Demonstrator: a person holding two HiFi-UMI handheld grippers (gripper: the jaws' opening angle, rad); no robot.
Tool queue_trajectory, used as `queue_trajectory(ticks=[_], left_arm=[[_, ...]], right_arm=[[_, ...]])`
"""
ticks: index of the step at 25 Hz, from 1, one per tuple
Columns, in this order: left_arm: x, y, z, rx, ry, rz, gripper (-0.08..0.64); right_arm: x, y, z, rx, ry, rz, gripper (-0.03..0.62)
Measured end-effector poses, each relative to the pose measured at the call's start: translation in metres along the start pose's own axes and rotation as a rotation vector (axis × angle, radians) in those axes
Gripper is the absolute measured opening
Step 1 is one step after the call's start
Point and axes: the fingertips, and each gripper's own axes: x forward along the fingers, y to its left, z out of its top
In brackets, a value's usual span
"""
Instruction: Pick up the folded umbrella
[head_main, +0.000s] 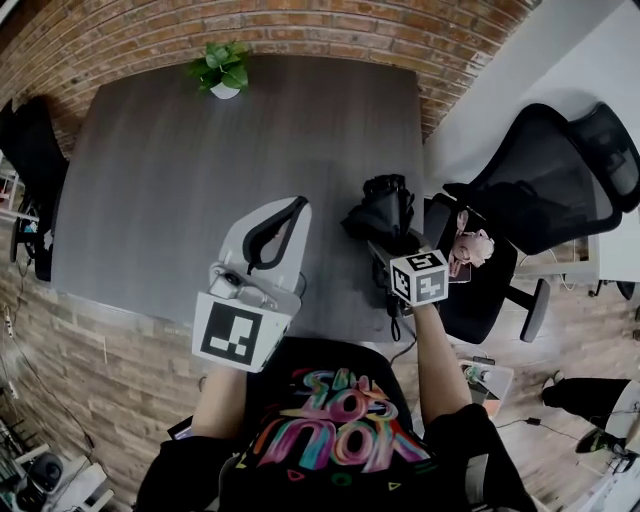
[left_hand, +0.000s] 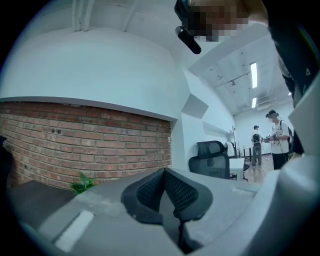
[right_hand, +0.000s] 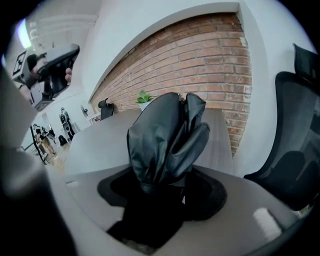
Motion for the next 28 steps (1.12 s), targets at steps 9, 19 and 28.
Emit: queue_trajectory(ticks=[9, 19, 28], left_arm=[[0.011, -0.008, 0.014, 0.01, -0.033, -0.06, 0.002], [0.027, -0.025, 0.017, 0.001, -0.05, -0.144, 0.002], [0.038, -0.032, 0.015, -0.013, -0.047, -0.191, 0.002]], right_arm=[[-0.057, 0.017, 0.067, 0.019, -0.232, -0.008, 0.255], [-0.141, 0.031, 0.138, -0.027, -0.494, -0.064, 0.255], [-0.194, 0.046, 0.154, -0.091, -0.614, -0.102, 0.255]])
